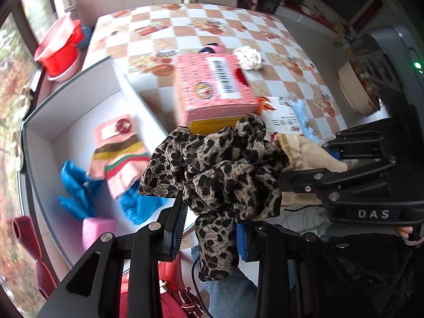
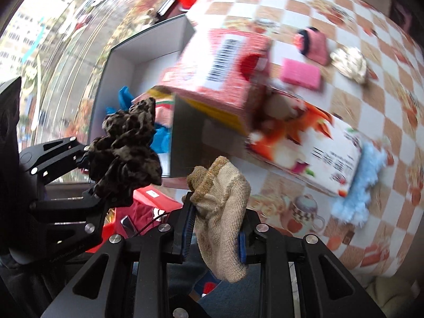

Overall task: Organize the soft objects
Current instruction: 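Lift and carry the beige knit item and leopard scrunchie toward the white box, then lower both held items over the white box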

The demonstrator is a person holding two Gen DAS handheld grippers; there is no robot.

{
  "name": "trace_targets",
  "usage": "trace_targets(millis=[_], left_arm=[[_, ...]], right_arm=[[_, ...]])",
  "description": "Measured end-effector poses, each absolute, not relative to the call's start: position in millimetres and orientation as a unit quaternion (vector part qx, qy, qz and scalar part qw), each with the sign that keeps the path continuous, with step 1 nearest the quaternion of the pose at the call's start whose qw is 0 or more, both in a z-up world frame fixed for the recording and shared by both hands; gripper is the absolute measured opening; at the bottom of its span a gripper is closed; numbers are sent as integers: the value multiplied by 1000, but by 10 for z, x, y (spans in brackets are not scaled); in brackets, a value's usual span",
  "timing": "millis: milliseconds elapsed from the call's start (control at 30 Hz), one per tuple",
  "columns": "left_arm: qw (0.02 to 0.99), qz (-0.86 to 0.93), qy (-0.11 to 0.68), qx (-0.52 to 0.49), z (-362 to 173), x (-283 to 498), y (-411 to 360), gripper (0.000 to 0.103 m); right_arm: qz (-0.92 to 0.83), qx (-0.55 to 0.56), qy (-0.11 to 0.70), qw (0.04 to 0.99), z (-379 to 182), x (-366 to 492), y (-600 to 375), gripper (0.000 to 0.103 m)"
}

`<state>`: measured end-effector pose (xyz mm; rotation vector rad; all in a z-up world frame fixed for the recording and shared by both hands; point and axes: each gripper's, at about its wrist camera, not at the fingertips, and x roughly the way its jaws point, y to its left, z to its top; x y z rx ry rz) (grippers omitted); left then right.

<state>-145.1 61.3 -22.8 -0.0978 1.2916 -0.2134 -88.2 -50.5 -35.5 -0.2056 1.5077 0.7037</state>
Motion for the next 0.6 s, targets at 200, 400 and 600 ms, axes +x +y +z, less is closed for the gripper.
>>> trace_targets(millis=[200,400,600], left_arm=[[802,-60,588,-81,-199,-1583,933,35],[809,-12,576,-114,-186,-1655,1261,35],[809,26,570,-142,-225,-1670,1543,35]], right_arm=[[350,-137,650,660,-273,-975,-182,28],[376,-166,629,660,-152,-990,138,28],[383,-174,621,661,-116,-950,408,28]])
